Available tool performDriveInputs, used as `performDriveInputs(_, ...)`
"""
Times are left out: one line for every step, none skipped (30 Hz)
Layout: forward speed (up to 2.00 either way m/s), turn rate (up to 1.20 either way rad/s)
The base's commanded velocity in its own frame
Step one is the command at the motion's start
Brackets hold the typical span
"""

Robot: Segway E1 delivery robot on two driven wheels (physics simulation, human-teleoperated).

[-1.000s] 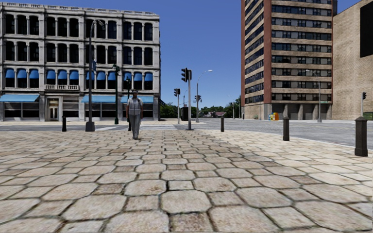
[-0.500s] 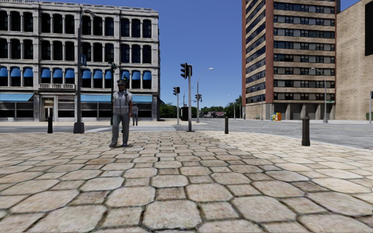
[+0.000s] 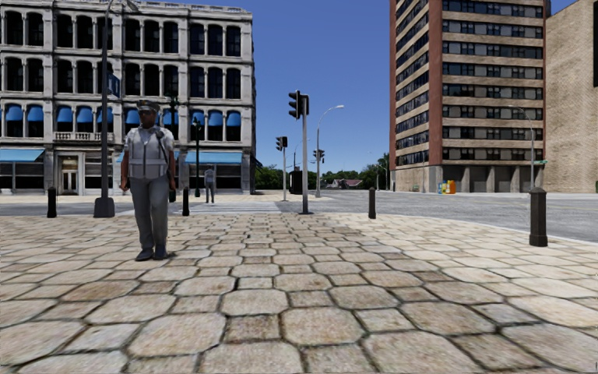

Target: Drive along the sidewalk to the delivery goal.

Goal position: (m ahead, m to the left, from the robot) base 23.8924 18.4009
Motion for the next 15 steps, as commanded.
performDriveInputs(2.00,0.00)
performDriveInputs(2.00,0.00)
performDriveInputs(2.00,0.00)
performDriveInputs(2.00,0.00)
performDriveInputs(2.00,0.00)
performDriveInputs(2.00,0.04)
performDriveInputs(2.00,0.09)
performDriveInputs(2.00,0.09)
performDriveInputs(2.00,0.12)
performDriveInputs(2.00,0.13)
performDriveInputs(2.00,0.13)
performDriveInputs(2.00,0.14)
performDriveInputs(2.00,0.14)
performDriveInputs(2.00,0.16)
performDriveInputs(2.00,0.16)
